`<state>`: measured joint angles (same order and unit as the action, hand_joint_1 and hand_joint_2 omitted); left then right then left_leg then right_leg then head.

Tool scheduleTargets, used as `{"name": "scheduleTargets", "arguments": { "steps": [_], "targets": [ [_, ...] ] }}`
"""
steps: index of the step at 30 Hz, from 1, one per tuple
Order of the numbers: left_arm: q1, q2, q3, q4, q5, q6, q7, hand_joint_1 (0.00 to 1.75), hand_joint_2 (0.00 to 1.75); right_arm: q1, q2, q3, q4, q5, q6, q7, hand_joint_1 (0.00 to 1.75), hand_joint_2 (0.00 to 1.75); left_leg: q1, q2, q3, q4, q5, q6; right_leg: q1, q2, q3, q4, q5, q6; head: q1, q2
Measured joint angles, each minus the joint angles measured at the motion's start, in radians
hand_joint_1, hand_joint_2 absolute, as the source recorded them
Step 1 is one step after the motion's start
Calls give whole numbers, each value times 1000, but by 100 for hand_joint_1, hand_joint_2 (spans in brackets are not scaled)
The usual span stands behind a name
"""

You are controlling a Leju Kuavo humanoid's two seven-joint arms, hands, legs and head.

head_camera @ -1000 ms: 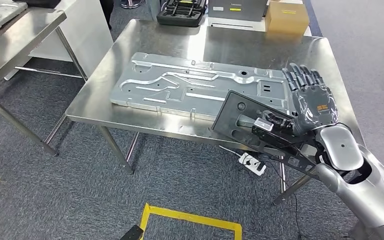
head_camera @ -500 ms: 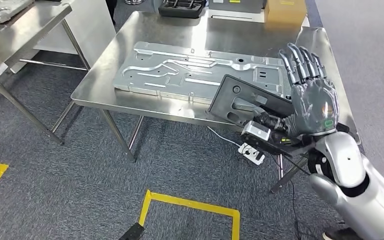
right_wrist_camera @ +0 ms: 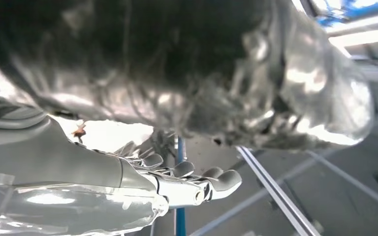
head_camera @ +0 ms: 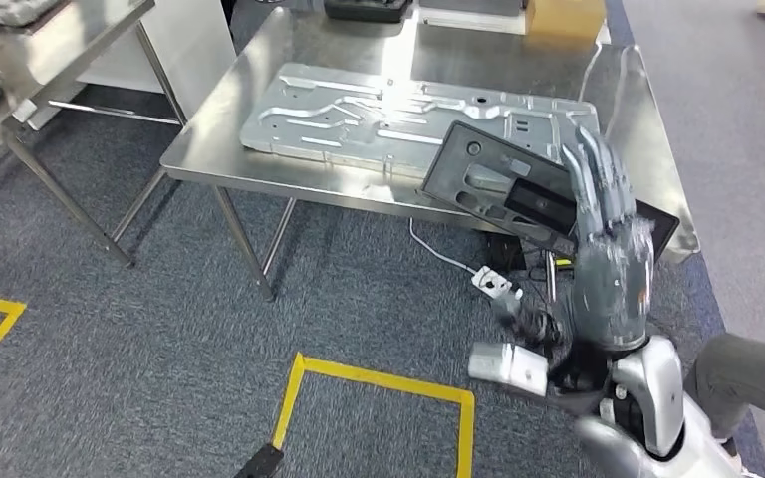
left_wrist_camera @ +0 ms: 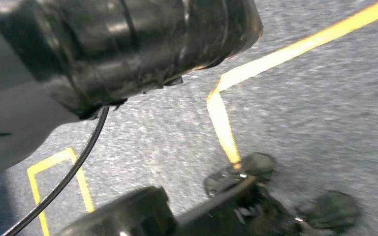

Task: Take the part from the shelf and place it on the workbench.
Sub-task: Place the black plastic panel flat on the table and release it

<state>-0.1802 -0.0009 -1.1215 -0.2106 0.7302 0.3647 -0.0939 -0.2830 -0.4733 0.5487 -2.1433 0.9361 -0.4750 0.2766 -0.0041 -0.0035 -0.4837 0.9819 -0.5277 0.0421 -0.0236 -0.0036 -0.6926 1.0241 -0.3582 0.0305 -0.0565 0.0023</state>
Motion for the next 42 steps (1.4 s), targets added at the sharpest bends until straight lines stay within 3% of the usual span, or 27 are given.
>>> {"name": "scheduleTargets", "arguments": {
  "steps": [2, 4, 5, 6, 7, 8, 9, 11, 13, 15, 17, 19, 20, 22, 24, 26, 27, 29, 30, 31, 34, 35, 36, 37, 39, 41, 42],
  "targets": [
    [6, 1, 1, 0, -2, 0, 2, 0, 0, 34, 25, 4, -3, -7, -40, -32, 0, 0, 2, 5, -23, -5, 28, 15, -1, 2, -23, 76, -96, 3, 4, 0],
    [9, 1, 1, 0, -5, 0, 4, 0, 0, 63, 48, 9, -4, -13, -69, -56, 0, 0, -1, 8, -55, -3, 52, 24, 0, 2, -46, 206, -190, 4, 6, 0],
    [10, 1, 1, 0, -6, -1, 6, 0, 0, 78, 59, 11, -3, -17, -82, -67, 0, 0, -3, 8, -72, -1, 64, 25, 0, 2, -47, 256, -200, 5, 6, 0],
    [13, 1, 1, 0, -6, -1, 8, 0, 0, 93, 71, 14, -2, -23, -97, -77, 0, 0, -4, 8, -91, 3, 75, 24, 1, 2, -35, 280, -187, 4, 6, 0],
    [15, 1, 1, 0, -6, 0, 10, 0, 0, 108, 82, 16, 0, -31, -115, -85, 0, 0, -5, 8, -110, 9, 85, 22, 2, 2, -6, 271, -160, 3, 6, 0],
    [17, 2, 1, 0, -6, 1, 14, 0, 0, 121, 93, 17, 4, -40, -134, -93, 0, 0, -5, 8, -128, 16, 93, 19, 3, 1, 40, 230, -136, -1, 6, 0],
    [19, 2, 1, 0, -7, 1, 17, 0, 0, 132, 103, 17, 8, -52, -156, -100, 0, 0, -7, 8, -144, 25, 100, 16, 5, 1, 97, 165, -132, -5, 6, 0],
    [20, 2, 2, 0, -7, 3, 22, 0, 0, 154, 120, 17, 21, -79, -193, -115, 0, 0, -9, 8, -165, 41, 113, 7, 11, 1, 189, 34, -162, -13, 6, 0],
    [21, 2, 2, 0, -7, 5, 25, 0, 0, 177, 136, 17, 37, -106, -209, -129, 0, 0, -10, 8, -174, 43, 131, -4, 15, 2, 209, -17, -177, -21, 6, 0],
    [23, 3, 4, 0, -4, 11, 26, 0, 0, 209, 155, 16, 62, -142, -210, -150, 0, 0, -8, 7, -184, 49, 123, -16, 10, -2, 191, -21, -155, -31, 8, 0],
    [26, 3, 7, 0, 3, 19, 26, 0, 0, 256, 183, 6, 115, -199, -210, -199, 0, 0, -2, 5, -206, 114, 39, -31, 4, -7, 165, -26, -130, -42, 5, 0],
    [28, 2, 12, 0, 13, 27, 24, 0, 0, 307, 216, -15, 189, -260, -210, -266, 0, 0, 5, 5, -228, 230, -57, -44, 4, -10, 134, -26, -107, -47, 0, 0],
    [29, 1, 16, 0, 19, 31, 23, 0, 0, 325, 232, -26, 232, -291, -210, -295, 0, 0, 8, 5, -231, 280, -72, -48, 3, -10, 118, -25, -94, -46, -1, 0],
    [32, 0, 23, 0, 38, 43, 21, 0, 0, 347, 262, -49, 348, -369, -210, -346, 0, 0, 11, 5, -200, 309, -27, -51, 3, -10, 84, -20, -69, -43, -1, 0],
    [35, -2, 35, 0, 62, 59, 18, 0, 0, 352, 293, -77, 524, -516, -207, -436, 0, 0, 13, 3, -108, 218, 20, -47, 4, -10, 55, -16, -46, -36, -1, 0],
    [36, -8, 50, 0, 88, 75, 15, 0, 0, 342, 324, -110, 732, -706, -185, -561, 0, 0, 9, -2, 0, 65, -6, -38, 6, -11, 38, -12, -27, -24, -1, 0],
    [37, -11, 58, 0, 99, 82, 13, 0, 0, 330, 337, -126, 834, -786, -161, -610, 0, 0, 6, -4, 30, 13, -24, -32, 6, -12, 35, -13, -15, -18, 0, 0],
    [44, -18, 74, 0, 120, 92, 10, 0, 0, 305, 360, -155, 1032, -896, -97, -666, 0, 0, 4, -3, 34, -22, -25, -16, 6, -12, 29, -21, 6, -5, 1, 0],
    [49, -20, 81, 0, 127, 95, 10, 0, 0, 298, 371, -168, 1118, -924, -73, -674, 0, 0, 3, -2, 26, -23, -13, -7, 4, -11, 25, -19, 0, 0, 1, 0],
    [53, -23, 86, 0, 132, 98, 10, 0, 0, 295, 380, -179, 1193, -940, -56, -678, 0, 0, 3, 0, 16, -26, 0, 3, 3, -9, 16, -2, -27, 4, 3, 0],
    [57, -29, 95, 0, 137, 100, 9, 0, 0, 287, 407, -206, 1368, -950, -43, -681, 0, 0, -2, 4, -30, -21, 37, 23, 3, -4, -27, 163, -183, 7, 10, 0],
    [57, -31, 98, 0, 137, 100, 9, 0, 0, 280, 416, -214, 1415, -951, -43, -681, 0, 0, -6, 7, -48, -16, 48, 25, 4, -2, -35, 224, -209, 7, 10, 0],
    [58, -32, 101, 0, 137, 101, 9, 0, 0, 273, 424, -221, 1459, -951, -43, -681, 0, 0, -9, 9, -66, -10, 57, 26, 5, -2, -31, 263, -207, 6, 10, 0],
    [58, -33, 104, 0, 138, 101, 9, 0, 0, 268, 432, -226, 1498, -951, -43, -681, 0, 0, -11, 11, -85, -2, 65, 25, 6, -1, -11, 270, -185, 3, 9, 0],
    [58, -34, 107, 0, 138, 100, 10, 0, 0, 260, 444, -236, 1562, -951, -43, -681, 0, 0, -14, 12, -118, 16, 77, 23, 11, -1, 79, 188, -142, -8, 10, 0],
    [58, -36, 109, 0, 138, 101, 9, 0, 0, 248, 455, -245, 1612, -951, -43, -681, 0, 0, -17, 14, -141, 34, 88, 16, 19, -2, 182, 49, -160, -21, 9, 0],
    [58, -37, 111, 0, 138, 101, 9, 0, 0, 241, 460, -248, 1634, -952, -40, -679, 0, 0, -17, 16, -146, 39, 95, 12, 23, -1, 210, 2, -176, -26, 9, 0]
  ]
}}
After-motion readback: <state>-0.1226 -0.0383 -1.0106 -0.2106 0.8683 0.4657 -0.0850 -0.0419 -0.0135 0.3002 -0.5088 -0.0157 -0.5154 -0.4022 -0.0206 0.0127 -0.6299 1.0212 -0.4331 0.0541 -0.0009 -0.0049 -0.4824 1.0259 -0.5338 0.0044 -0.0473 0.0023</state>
